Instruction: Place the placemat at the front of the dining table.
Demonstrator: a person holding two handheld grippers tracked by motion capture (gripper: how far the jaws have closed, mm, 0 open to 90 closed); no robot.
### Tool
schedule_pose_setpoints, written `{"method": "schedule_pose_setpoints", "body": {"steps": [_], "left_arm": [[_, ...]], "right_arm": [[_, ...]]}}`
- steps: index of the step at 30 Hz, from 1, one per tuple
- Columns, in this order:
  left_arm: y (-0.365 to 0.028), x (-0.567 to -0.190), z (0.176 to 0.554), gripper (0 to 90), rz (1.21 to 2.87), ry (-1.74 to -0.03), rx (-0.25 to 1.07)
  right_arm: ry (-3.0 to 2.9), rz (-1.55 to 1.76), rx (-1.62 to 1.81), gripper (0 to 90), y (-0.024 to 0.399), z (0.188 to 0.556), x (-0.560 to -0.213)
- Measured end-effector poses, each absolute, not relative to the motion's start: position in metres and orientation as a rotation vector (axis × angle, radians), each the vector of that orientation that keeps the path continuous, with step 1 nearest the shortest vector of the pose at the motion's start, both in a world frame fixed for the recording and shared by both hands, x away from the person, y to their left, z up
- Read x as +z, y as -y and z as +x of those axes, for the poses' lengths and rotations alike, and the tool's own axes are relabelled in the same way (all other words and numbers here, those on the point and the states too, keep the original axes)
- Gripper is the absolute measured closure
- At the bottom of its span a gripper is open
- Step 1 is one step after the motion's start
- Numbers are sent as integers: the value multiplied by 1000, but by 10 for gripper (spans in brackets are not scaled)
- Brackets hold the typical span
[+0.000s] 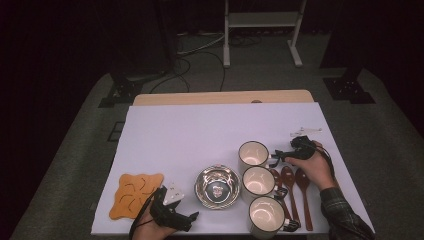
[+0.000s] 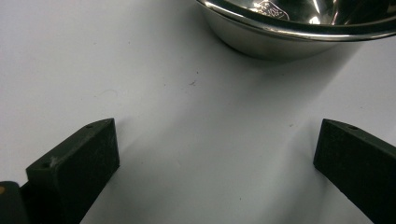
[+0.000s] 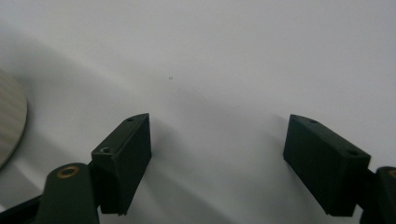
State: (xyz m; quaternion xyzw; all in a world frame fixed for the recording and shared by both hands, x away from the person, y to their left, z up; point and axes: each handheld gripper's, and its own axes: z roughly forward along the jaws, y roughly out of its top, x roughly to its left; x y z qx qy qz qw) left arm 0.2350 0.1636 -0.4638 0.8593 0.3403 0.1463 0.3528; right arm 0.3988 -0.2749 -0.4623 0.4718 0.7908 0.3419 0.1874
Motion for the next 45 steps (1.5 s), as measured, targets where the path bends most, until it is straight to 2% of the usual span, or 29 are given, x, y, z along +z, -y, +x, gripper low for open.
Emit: {"method": "schedule_pose_setpoints", "body": {"steps": [8, 18, 45], "left_arm": [[-164, -463, 235, 0, 2226, -878, 373], [-166, -460, 235, 0, 2222, -870, 349], [-186, -445, 235, 0, 2158, -898, 386]], "right_arm": [[-2237, 1309, 972, 129, 272, 398, -464], [-2231, 1303, 971, 130, 272, 398, -465], [-2230, 1302, 968, 130, 271, 398, -465]]}}
